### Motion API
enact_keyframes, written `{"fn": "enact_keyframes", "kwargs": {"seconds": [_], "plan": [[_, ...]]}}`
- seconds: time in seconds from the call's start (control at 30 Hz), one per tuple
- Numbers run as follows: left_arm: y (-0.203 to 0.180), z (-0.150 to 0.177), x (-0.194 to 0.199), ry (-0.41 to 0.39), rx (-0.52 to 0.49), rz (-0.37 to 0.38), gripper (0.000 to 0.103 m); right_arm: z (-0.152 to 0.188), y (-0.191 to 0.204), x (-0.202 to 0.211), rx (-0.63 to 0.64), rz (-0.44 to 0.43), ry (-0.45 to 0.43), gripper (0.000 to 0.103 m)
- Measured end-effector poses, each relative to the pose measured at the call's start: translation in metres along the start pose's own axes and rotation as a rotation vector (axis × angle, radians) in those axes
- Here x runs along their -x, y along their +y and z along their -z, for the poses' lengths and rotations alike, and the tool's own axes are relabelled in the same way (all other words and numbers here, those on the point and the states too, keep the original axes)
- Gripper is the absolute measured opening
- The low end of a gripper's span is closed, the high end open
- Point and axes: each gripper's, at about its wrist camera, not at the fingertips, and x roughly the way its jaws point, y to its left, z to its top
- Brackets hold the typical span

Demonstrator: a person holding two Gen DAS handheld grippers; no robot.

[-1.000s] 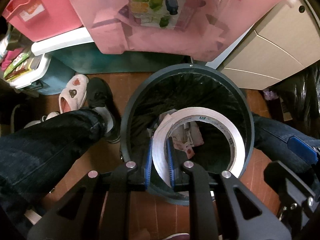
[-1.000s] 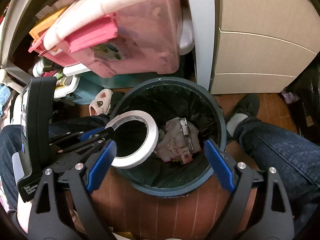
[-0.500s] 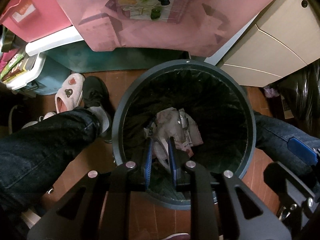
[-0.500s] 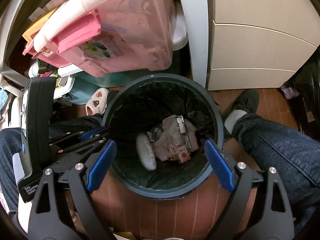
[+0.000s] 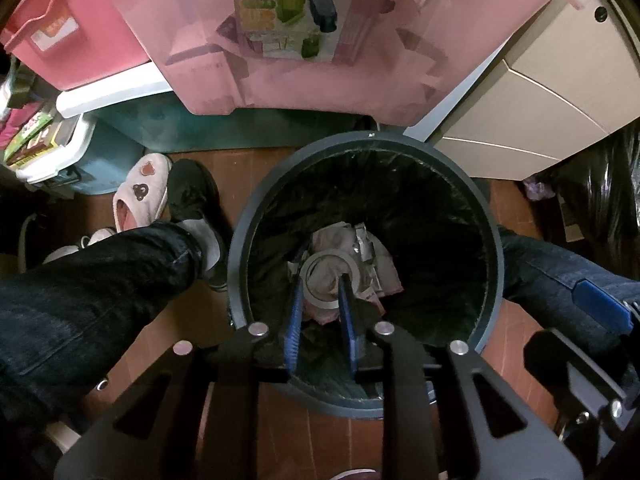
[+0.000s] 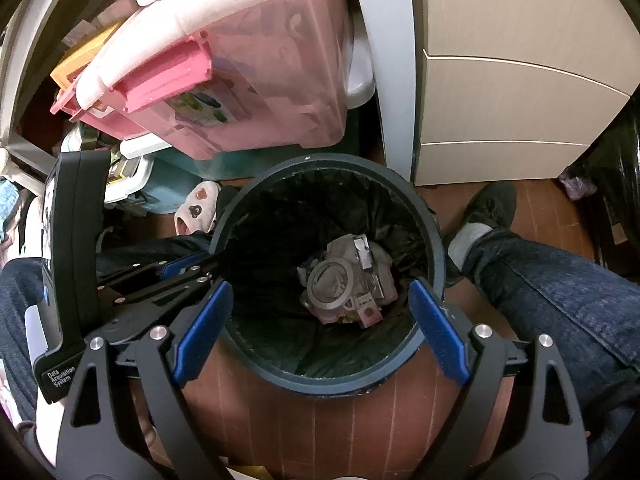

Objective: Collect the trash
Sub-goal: 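Raise both tools away from the bin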

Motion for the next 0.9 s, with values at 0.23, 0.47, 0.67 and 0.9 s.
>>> {"fn": "enact_keyframes", "kwargs": {"seconds": [0.23, 0.47, 0.67, 0.9], "plan": [[0.001, 0.002, 0.018, -0.041, 0.002, -0.004, 0.047, 0.001, 0.002, 0.015, 0.000, -0.001, -0.026, 0.089], [-0.002, 0.004, 0.048, -0.101, 0.009, -0.005, 0.069, 0.002, 0.007, 0.043, 0.004, -0.008, -0.077, 0.089], [-0.003, 0.004, 0.087, -0.172, 0.030, 0.003, 0.089, 0.004, 0.007, 0.079, 0.007, -0.017, -0.148, 0.089], [0.001, 0.009, 0.144, -0.286, 0.081, -0.056, 0.093, 0.008, 0.014, 0.141, 0.034, -0.024, -0.285, 0.089]]}}
